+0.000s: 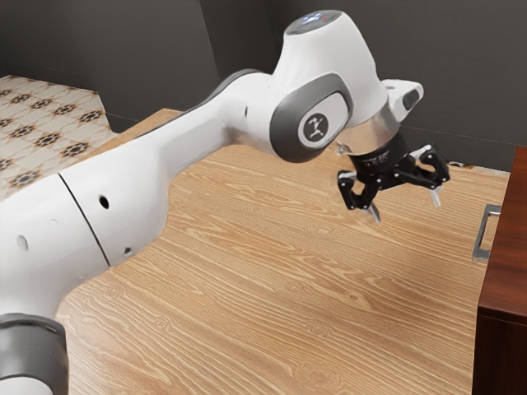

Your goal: Pull the drawer handle with one arm to open the drawer

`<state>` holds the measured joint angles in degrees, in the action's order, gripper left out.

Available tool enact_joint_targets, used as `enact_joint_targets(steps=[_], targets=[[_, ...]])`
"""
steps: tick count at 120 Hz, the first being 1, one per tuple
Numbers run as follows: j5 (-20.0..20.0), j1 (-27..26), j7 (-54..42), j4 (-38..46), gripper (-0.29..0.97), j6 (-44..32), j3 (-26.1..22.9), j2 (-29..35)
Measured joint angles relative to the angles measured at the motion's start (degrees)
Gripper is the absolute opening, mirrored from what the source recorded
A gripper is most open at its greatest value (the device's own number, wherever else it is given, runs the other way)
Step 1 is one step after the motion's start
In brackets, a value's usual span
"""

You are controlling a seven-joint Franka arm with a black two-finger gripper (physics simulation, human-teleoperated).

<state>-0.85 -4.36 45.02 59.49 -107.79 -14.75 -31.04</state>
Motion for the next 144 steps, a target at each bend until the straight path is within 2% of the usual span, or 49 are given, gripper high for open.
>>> enact_joint_targets(steps=[32,67,100,144], targets=[[0.11,-2.86,-4.03,2.12,0.68,-4.64,-0.02,0.25],[0.37,-3.65,-6.65,2.56,0.67,-8.23,-0.01,-0.02],[0.55,-4.23,-7.53,6.68,0.67,-9.70,0.04,1.88],[1.26,-4.17,-7.98,7.97,0.67,-10.31,0.19,2.46]])
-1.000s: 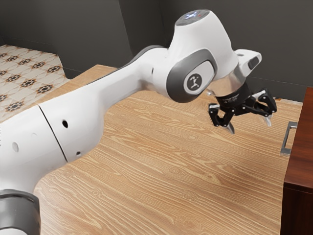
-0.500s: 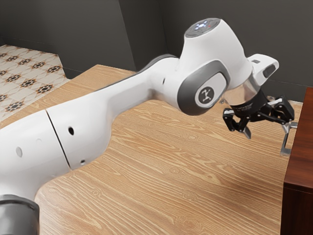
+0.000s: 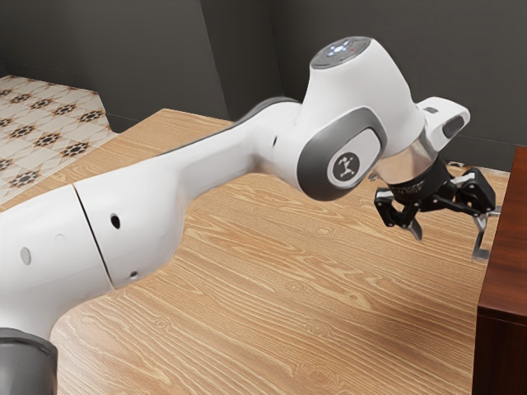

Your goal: Pull the drawer handle with one arm to open the drawer

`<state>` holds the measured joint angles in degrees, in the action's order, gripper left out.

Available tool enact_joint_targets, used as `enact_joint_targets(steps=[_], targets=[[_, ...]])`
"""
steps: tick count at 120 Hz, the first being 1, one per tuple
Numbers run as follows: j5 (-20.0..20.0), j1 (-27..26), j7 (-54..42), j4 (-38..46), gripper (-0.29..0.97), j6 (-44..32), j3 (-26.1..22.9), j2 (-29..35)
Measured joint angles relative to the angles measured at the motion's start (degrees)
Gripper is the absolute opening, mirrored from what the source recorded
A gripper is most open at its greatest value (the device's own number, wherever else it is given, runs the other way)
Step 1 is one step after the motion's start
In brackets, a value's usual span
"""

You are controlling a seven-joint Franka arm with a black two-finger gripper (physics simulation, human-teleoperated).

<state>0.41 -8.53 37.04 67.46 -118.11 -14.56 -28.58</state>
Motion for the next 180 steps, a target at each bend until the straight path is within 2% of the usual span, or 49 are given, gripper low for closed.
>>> enact_joint_targets(steps=[20,43,87,142,180], targets=[[0.26,0.01,-0.12,0.16,0.66,-0.20,0.05,-0.03],[0.37,-0.01,-0.08,0.82,0.53,-0.82,0.05,-0.10],[0.39,0.22,-0.08,4.20,0.40,-1.71,0.32,2.44],[0.31,0.97,-0.26,9.09,0.31,-1.92,2.07,6.00],[0.90,1.43,-0.64,13.20,0.29,-1.93,6.33,9.31]])
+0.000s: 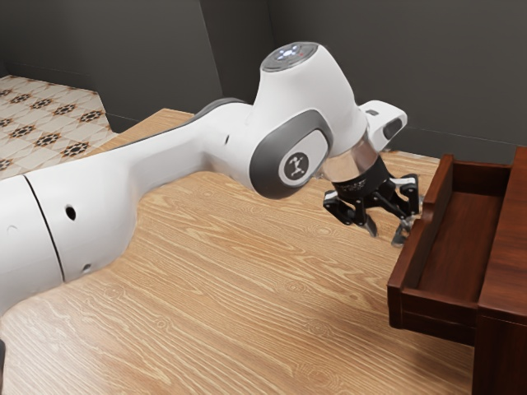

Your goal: Pull the drawer handle with one arm to open the drawer

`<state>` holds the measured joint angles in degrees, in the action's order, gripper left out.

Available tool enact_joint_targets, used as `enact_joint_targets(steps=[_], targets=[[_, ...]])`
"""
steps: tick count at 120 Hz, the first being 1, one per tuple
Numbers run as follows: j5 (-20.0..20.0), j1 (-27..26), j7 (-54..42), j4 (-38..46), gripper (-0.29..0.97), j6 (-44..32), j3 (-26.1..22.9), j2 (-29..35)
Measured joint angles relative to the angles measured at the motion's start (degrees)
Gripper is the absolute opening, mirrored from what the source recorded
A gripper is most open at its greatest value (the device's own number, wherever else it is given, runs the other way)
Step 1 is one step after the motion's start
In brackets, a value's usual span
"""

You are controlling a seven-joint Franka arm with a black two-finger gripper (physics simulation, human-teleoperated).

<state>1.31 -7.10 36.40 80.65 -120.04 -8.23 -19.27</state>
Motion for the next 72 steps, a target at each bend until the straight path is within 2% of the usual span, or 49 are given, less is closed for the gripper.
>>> enact_joint_targets(steps=[72], targets=[[0.12,1.68,-0.52,5.53,0.22,-0.02,2.07,4.53]])
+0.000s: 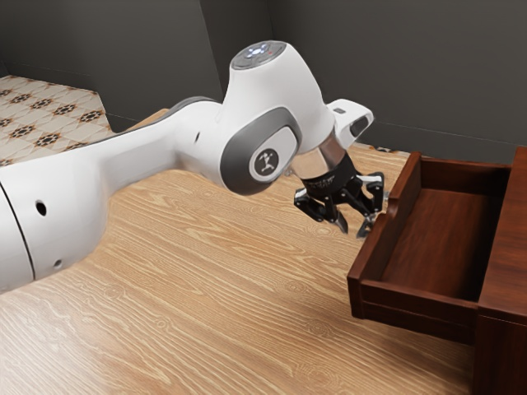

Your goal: Pull the drawer handle with one arm to open the drawer

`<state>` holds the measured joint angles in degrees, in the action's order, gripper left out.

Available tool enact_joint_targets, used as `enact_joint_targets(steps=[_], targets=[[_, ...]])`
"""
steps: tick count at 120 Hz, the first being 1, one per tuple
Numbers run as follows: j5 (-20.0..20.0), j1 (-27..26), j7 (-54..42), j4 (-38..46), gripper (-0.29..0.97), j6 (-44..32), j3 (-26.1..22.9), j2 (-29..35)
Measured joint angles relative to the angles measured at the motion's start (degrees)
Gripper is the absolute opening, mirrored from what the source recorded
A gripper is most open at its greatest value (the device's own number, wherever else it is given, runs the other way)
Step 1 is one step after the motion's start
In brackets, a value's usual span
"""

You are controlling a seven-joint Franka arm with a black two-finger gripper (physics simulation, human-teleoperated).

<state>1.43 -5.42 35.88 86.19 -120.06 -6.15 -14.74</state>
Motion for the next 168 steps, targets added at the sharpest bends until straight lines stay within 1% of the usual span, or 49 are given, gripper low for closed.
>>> enact_joint_targets(steps=[52,82,125,129,147,168], targets=[[-0.28,1.31,-0.47,0.47,0.21,0.01,0.84,0.77],[-0.16,2.37,-0.50,4.54,0.20,0.02,1.01,3.70],[-1.72,2.25,0.86,5.64,0.15,0.27,1.41,4.72],[-1.75,2.24,0.95,5.61,0.18,0.28,1.39,4.72],[-1.07,2.25,0.93,5.55,0.35,-0.14,1.37,4.62],[-0.20,2.31,0.46,5.45,0.46,-1.65,1.16,4.60]])
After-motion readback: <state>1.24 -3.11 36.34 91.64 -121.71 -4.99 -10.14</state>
